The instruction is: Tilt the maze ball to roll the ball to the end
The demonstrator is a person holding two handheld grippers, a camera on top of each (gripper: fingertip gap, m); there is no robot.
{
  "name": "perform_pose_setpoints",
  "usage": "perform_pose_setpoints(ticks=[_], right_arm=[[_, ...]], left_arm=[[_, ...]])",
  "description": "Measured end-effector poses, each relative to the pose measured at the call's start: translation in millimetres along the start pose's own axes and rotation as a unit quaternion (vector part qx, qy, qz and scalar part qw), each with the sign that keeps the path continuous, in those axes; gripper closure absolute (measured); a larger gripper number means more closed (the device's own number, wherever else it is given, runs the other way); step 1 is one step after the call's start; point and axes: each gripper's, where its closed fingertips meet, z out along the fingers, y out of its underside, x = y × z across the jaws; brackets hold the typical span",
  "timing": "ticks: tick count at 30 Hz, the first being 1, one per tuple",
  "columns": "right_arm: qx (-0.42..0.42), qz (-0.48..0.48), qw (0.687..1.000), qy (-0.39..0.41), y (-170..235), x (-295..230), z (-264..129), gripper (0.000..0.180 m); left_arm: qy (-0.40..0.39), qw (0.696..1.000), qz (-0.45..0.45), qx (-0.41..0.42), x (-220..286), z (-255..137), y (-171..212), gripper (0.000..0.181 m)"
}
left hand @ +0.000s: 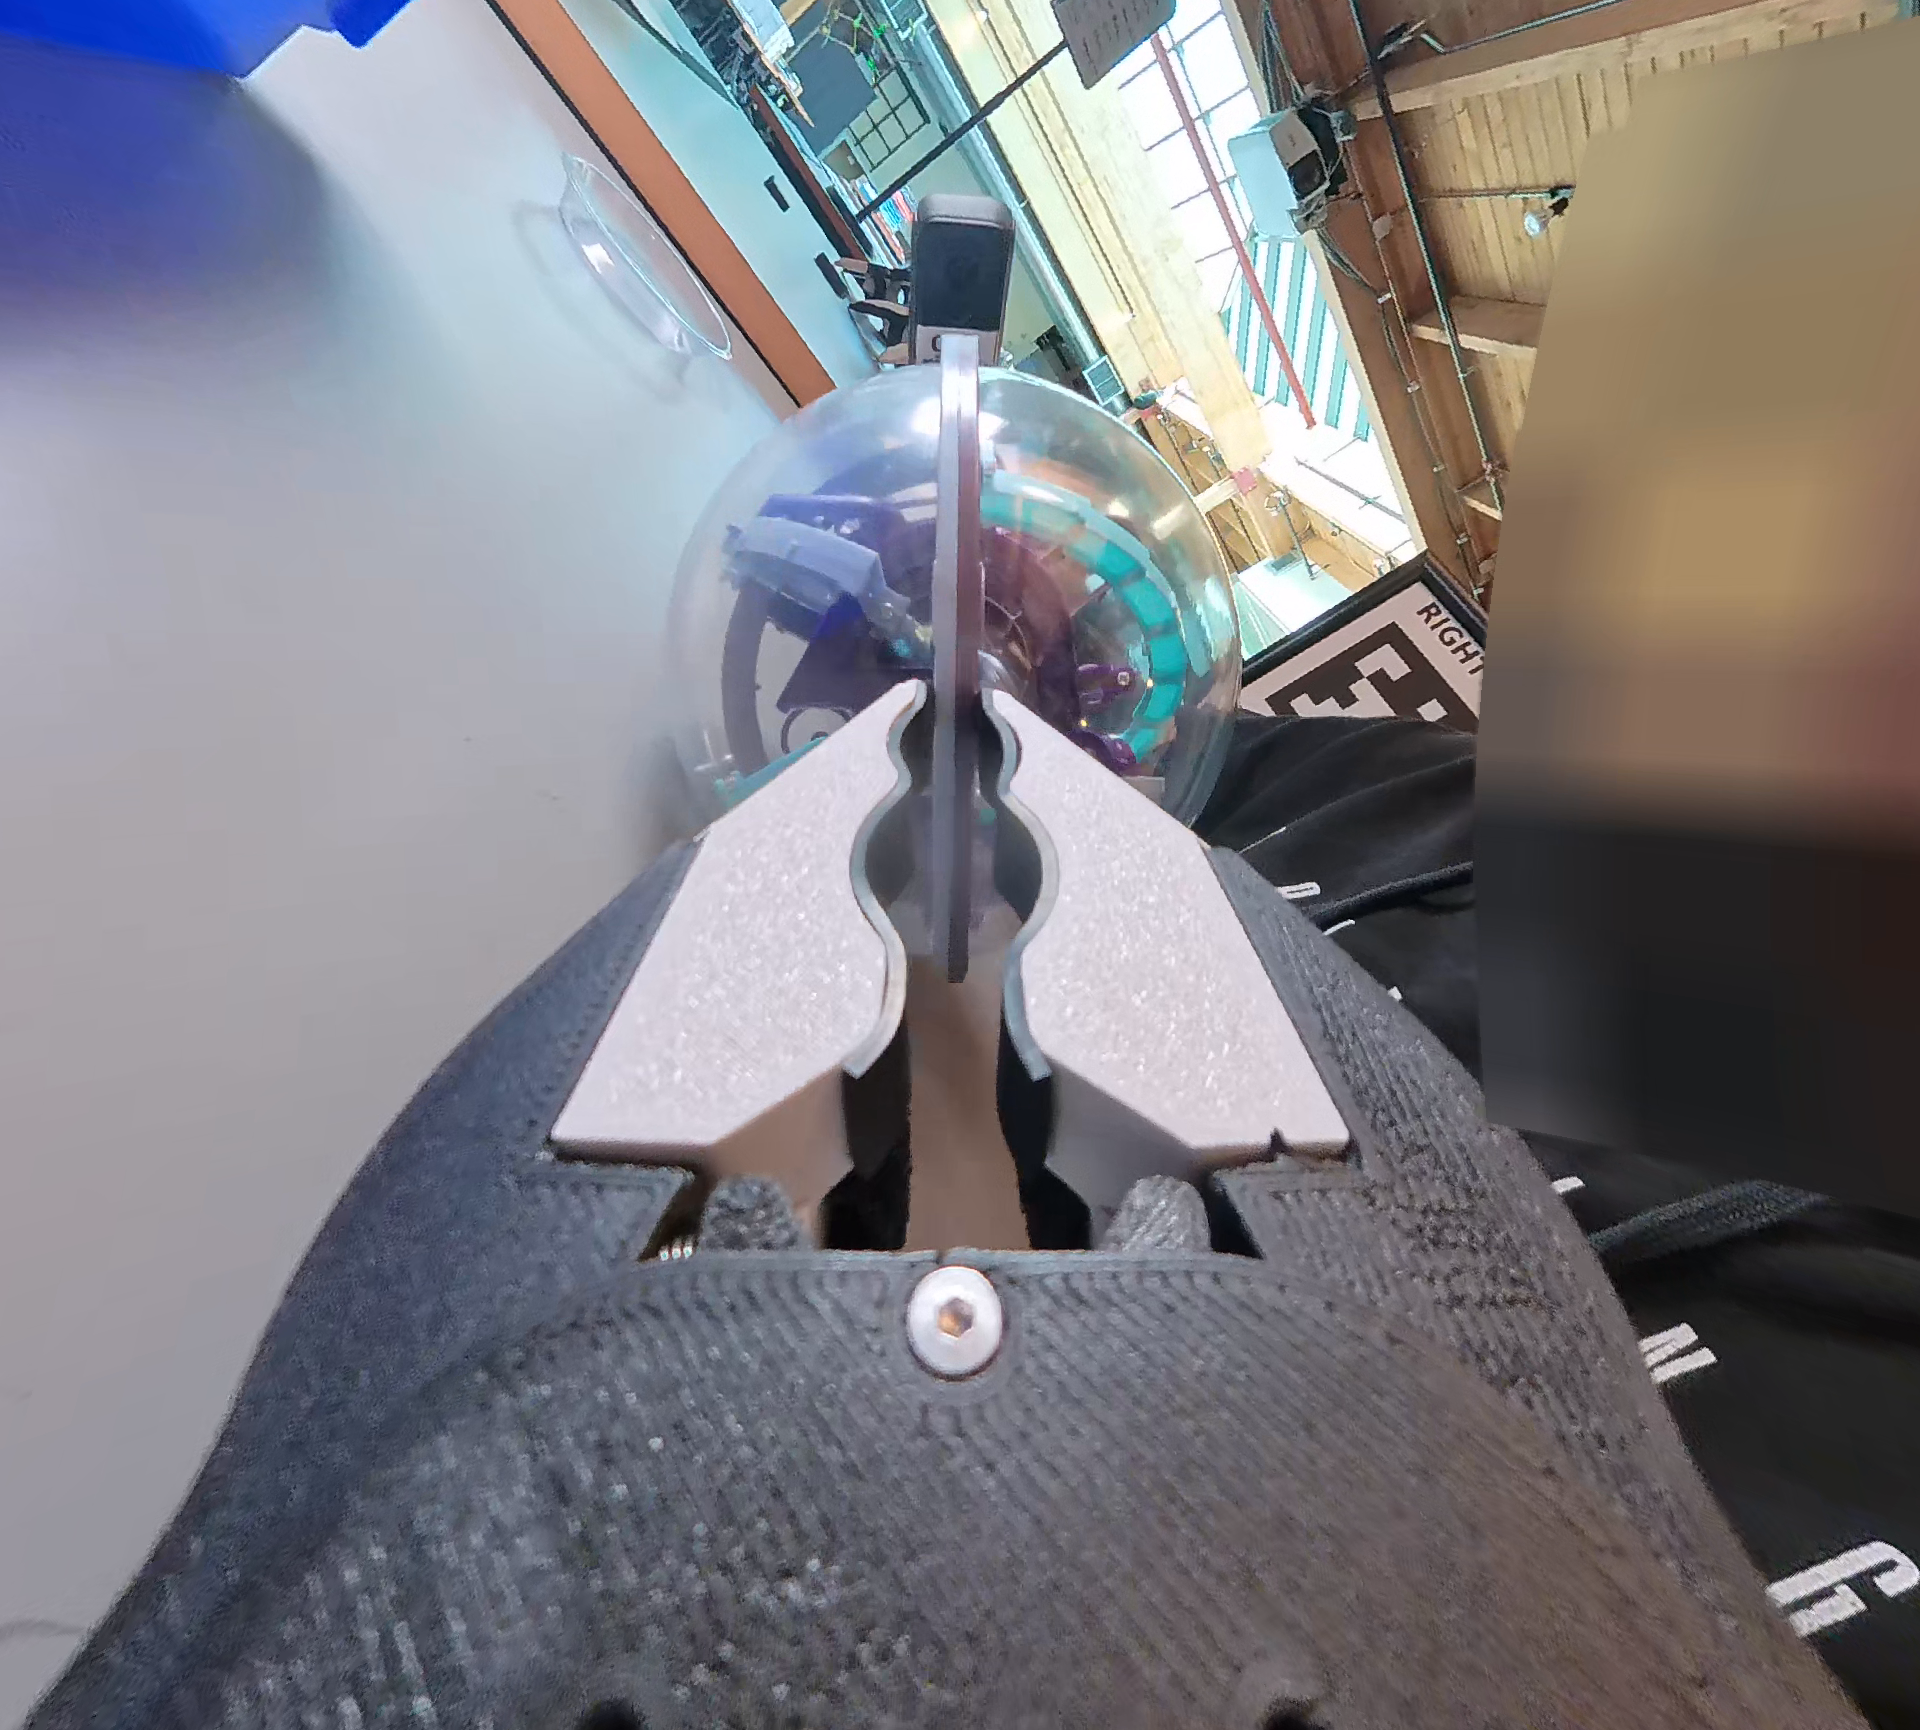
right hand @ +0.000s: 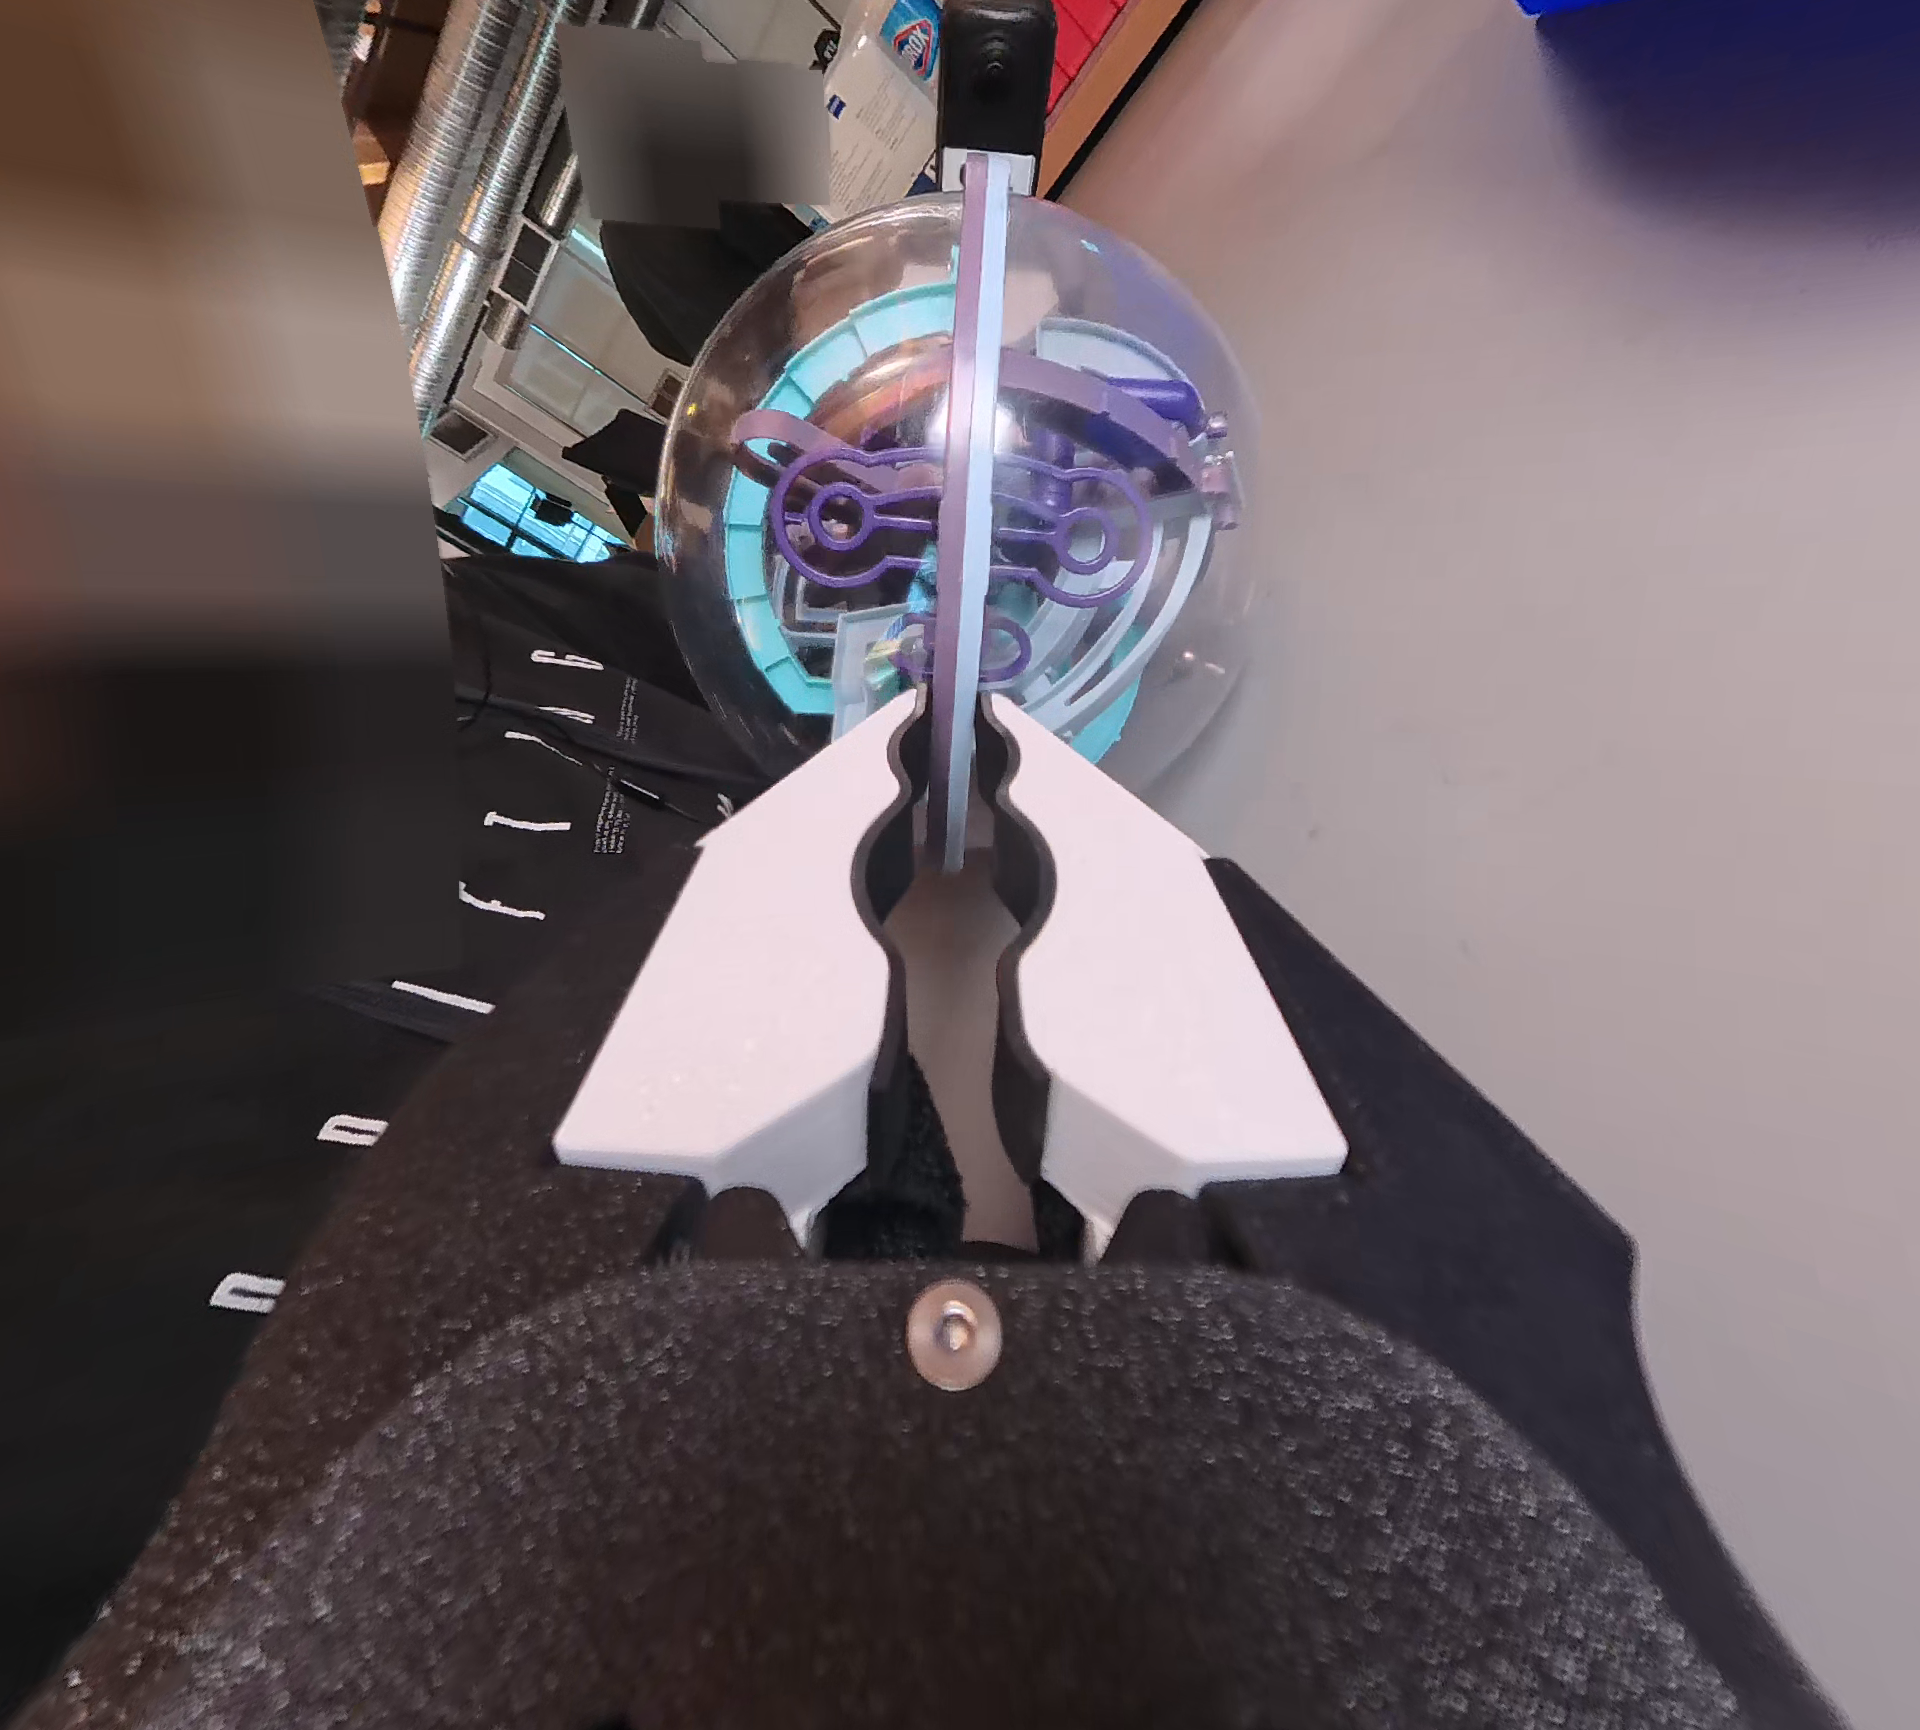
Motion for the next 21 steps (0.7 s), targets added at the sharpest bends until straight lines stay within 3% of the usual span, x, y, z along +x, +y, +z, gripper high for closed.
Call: perform_pose_setpoints(ticks=[13, 18, 21], right_arm=[[0.031, 0.018, 0.999, 0.009, -16, 12, 0, 0.174], [0.033, 0.016, 0.999, 0.018, -15, 13, -3, 0.159], [0.019, 0.016, 0.999, 0.022, -7, 11, -2, 0.159]], left_arm=[[-0.014, 1.000, -0.022, 0.018, -10, -3, -8, 0.174], [-0.014, 1.000, -0.019, 0.017, -9, -3, -7, 0.174], [-0.014, 0.999, -0.023, 0.018, -10, -4, -7, 0.175]])
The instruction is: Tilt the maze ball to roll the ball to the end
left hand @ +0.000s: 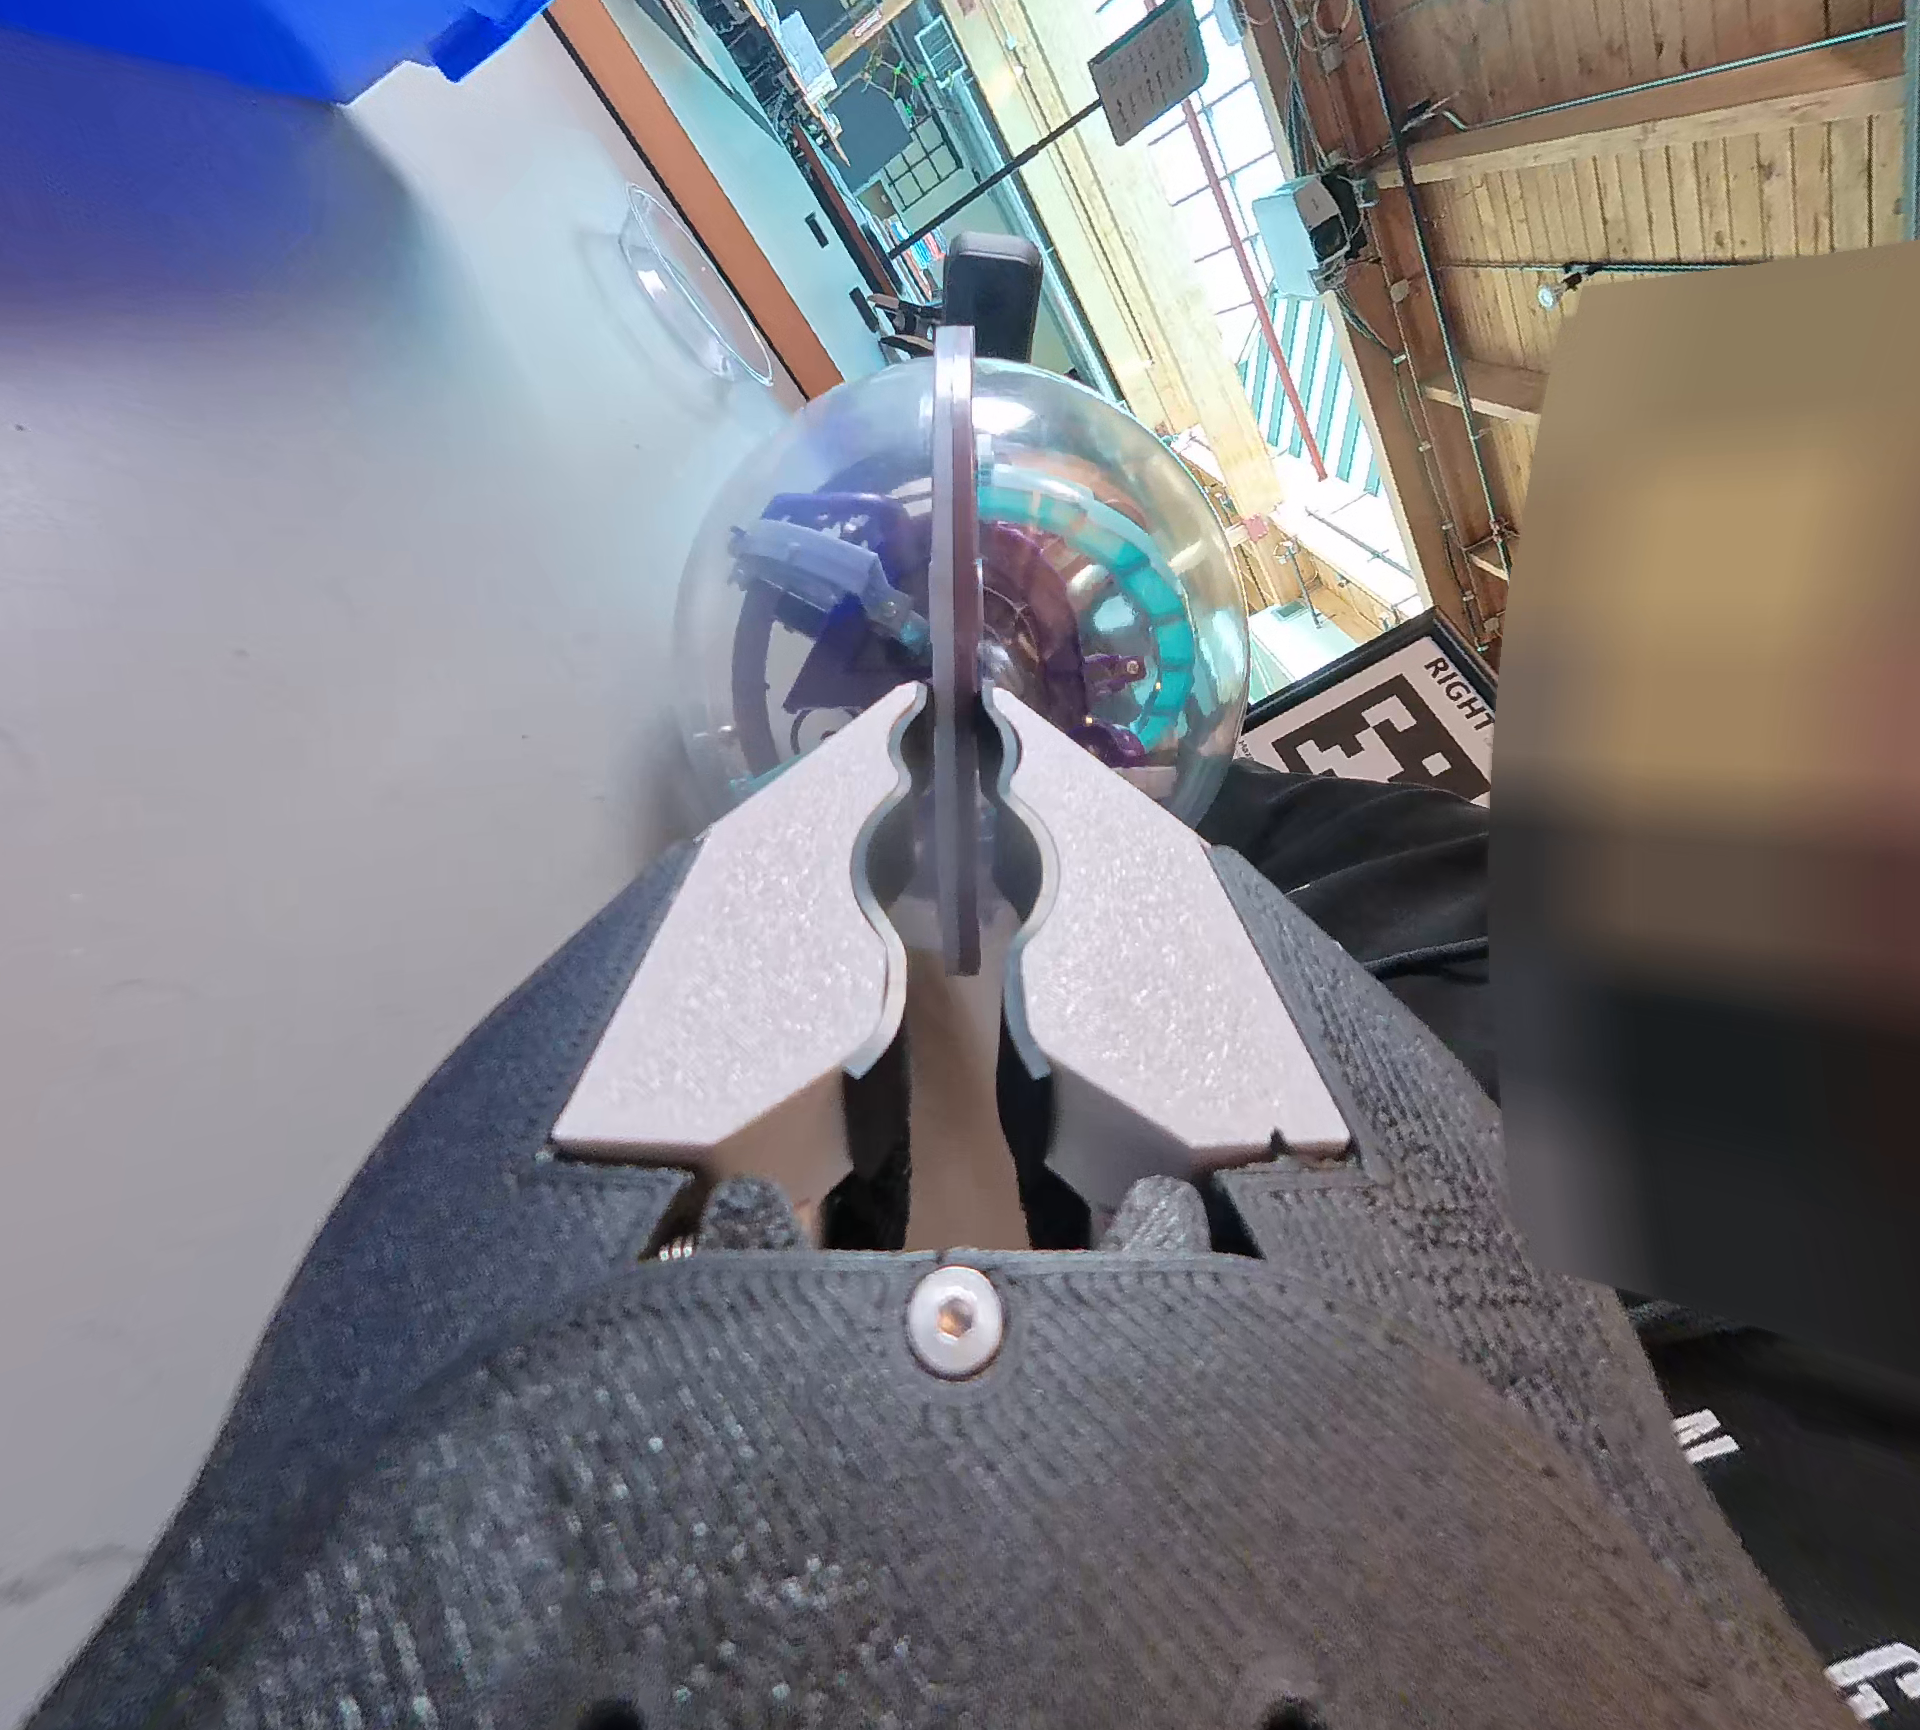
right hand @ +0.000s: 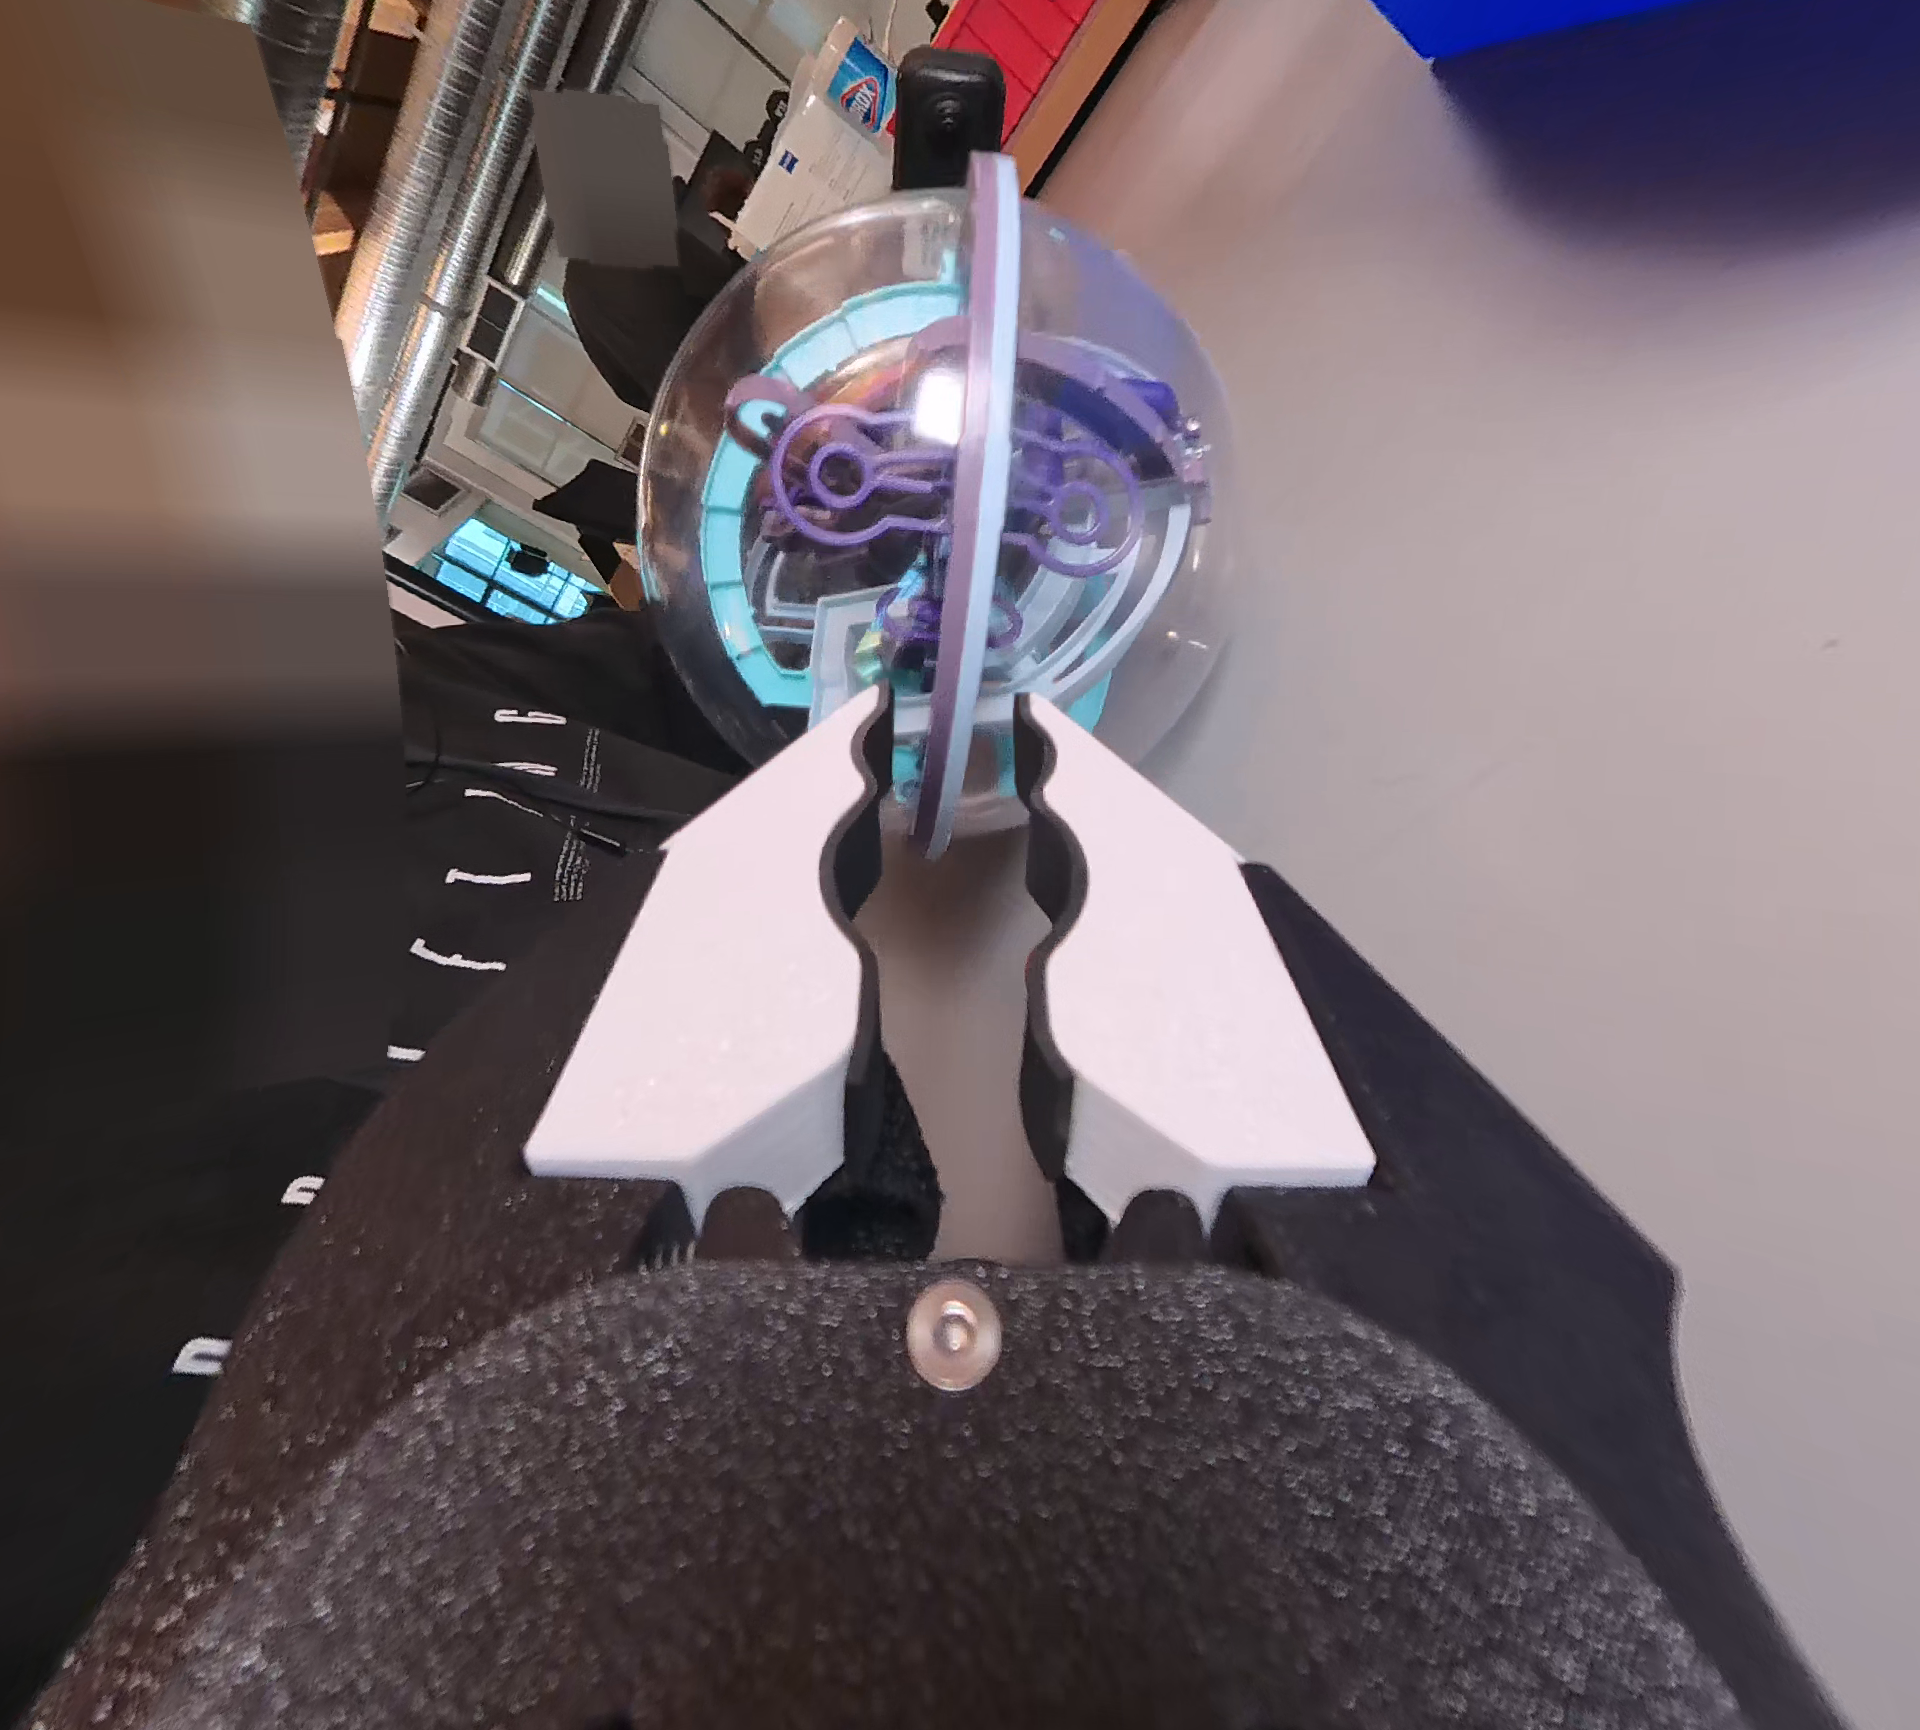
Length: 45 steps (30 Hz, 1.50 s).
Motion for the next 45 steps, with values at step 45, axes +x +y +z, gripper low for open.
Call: perform_pose_setpoints(ticks=[45], right_arm=[[0.101, 0.130, 0.986, -0.002, -6, 13, 2, 0.174]], left_arm=[[0.002, 0.999, -0.024, 0.028, -8, -8, 4, 0.175]])
